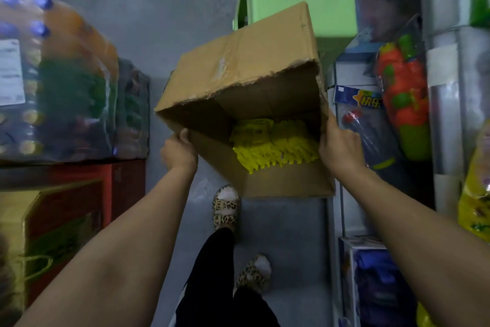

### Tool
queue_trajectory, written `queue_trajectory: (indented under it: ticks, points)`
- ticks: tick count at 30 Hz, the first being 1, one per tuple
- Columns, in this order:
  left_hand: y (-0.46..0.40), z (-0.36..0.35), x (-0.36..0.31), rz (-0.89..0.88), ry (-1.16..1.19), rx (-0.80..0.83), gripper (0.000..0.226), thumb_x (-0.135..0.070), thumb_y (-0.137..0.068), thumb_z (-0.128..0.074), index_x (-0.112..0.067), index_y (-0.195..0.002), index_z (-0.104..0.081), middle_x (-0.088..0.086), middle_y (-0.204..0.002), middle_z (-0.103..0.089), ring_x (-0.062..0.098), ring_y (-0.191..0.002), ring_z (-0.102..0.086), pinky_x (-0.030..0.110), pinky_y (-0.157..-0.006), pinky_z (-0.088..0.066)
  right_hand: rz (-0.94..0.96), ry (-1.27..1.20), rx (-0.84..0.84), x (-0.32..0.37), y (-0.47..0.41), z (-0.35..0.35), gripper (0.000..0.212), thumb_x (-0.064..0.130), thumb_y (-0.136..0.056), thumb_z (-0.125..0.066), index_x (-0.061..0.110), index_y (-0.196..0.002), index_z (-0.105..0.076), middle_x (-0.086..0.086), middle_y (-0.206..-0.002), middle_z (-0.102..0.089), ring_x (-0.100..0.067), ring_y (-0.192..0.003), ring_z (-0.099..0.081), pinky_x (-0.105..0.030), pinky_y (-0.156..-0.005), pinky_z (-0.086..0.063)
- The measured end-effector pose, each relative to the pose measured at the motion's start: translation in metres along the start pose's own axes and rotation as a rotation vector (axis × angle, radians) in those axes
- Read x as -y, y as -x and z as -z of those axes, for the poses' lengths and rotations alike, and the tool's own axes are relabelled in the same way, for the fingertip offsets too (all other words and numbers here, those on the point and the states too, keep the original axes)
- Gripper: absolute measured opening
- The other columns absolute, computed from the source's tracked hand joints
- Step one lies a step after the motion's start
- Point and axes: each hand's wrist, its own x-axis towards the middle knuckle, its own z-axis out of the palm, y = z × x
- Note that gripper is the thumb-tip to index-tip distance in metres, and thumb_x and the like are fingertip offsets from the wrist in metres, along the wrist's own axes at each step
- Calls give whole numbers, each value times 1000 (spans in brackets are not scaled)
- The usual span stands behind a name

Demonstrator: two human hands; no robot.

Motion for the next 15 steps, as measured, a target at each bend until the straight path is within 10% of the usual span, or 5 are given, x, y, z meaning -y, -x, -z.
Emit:
queue_trajectory:
  ticks: [7,15]
  points:
    - [18,122,-87,-149,-147,-30,56,-58,-93,-44,-10,-89,-72,18,-90,-68,37,-85,-63,38,-70,-48,-134,-118,-2,14,27,115,26,4,-94,-46,-3,-118,-53,-33,-108,-62,-48,-101,-59,-46,-78,-47]
    - [33,234,-210,-328,-163,-52,60,-57,-93,-46,-4,-86,-72,20,-89,-68,39,-85,-64,37,-69,-49,-195,-171,15,30,15,247,27,11,-93,-52,-3,-114,-59,-30,-120,-61,-43,-112,-59,-42,-89,-48]
